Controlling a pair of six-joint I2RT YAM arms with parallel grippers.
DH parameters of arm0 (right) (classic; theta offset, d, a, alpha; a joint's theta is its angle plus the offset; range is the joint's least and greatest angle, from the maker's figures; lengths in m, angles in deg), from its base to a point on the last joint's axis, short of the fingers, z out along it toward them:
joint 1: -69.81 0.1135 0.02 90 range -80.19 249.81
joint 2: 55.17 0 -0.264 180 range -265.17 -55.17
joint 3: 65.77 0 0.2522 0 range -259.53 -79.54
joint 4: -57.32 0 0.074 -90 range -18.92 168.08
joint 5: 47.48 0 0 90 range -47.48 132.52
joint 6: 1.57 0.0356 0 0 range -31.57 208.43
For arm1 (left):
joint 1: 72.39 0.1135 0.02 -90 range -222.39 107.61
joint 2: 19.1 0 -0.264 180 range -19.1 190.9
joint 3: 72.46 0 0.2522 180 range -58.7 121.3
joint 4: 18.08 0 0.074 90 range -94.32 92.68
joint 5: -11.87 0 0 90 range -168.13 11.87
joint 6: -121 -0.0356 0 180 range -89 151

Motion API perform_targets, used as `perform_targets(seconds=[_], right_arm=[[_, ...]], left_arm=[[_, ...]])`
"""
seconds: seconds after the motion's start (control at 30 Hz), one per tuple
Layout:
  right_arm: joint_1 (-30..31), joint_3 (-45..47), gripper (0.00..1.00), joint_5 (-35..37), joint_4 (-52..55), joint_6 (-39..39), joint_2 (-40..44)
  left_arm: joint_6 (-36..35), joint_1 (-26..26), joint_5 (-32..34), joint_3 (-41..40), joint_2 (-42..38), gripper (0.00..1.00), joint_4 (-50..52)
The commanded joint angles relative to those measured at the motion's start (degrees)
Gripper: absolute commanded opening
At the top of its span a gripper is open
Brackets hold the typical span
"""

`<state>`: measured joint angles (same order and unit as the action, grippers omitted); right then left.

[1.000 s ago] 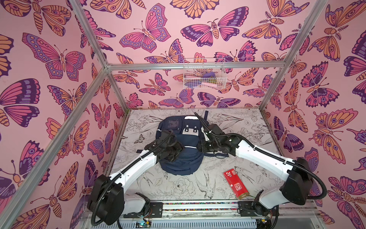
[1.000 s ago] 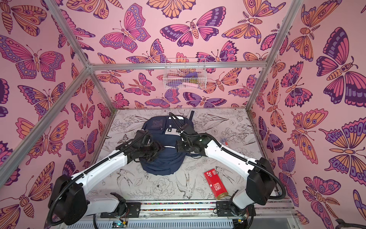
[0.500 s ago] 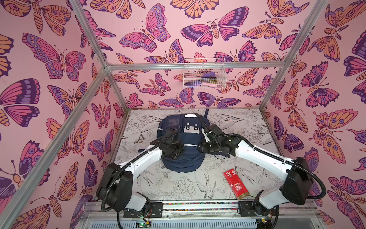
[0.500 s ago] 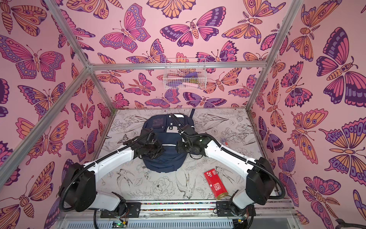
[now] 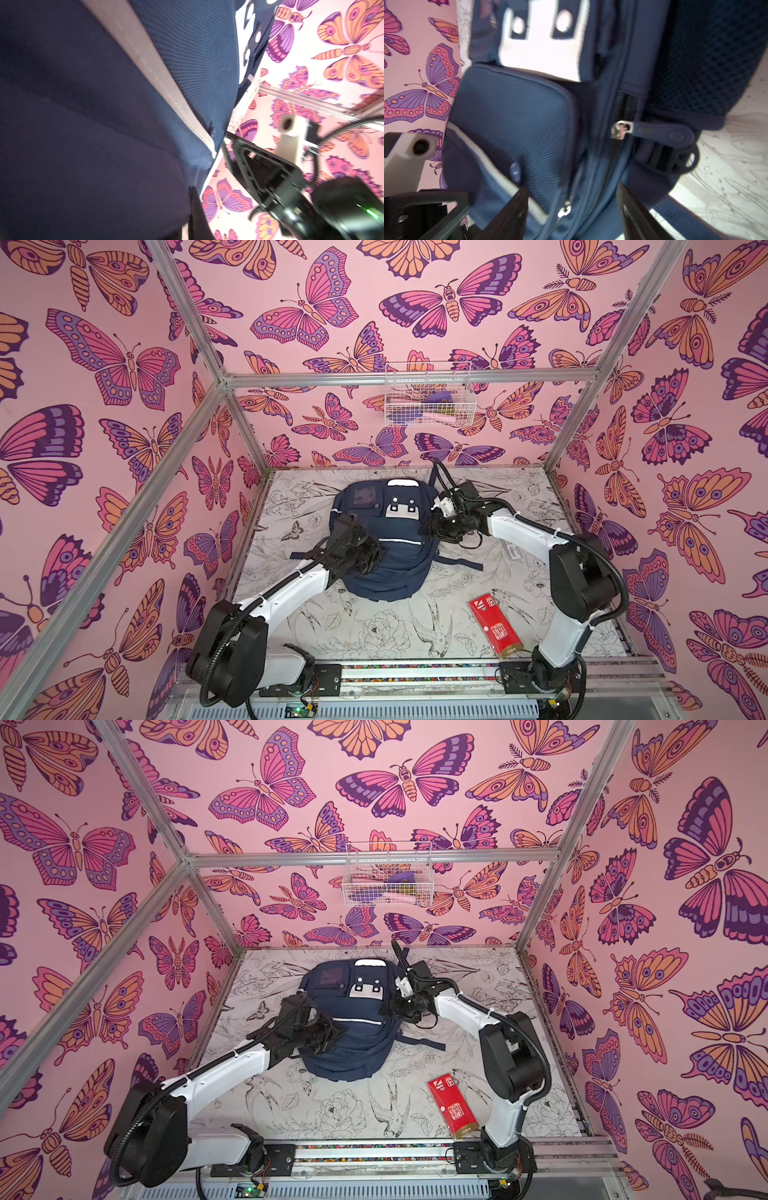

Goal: Pack books, pencil case, and school supplies into a backpack
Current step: Unzip the student bag at the center of the table.

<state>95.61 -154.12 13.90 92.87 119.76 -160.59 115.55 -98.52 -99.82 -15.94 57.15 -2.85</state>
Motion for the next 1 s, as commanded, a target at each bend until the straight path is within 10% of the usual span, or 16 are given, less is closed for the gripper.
perform_targets(seconds=[0.0,0.53,0.97], right_arm=[[-0.63,-3.72,0.72,-6.95,-3.62,-2.91,0.34],[-1.87,-5.05,0.76,-10.80,-8.26,-3.66,-4.62],[-2.95,-0.34,0.68,-27.53,-12.78,-4.59,-4.21]], left_arm=[[7.25,0.29,-4.18,-0.66,-0.87,0.00,-12.37],[13.30,0.29,-6.01,-2.57,-2.16,0.00,-17.63],[15.55,1.69,-6.32,-4.90,-1.74,0.00,-20.21]])
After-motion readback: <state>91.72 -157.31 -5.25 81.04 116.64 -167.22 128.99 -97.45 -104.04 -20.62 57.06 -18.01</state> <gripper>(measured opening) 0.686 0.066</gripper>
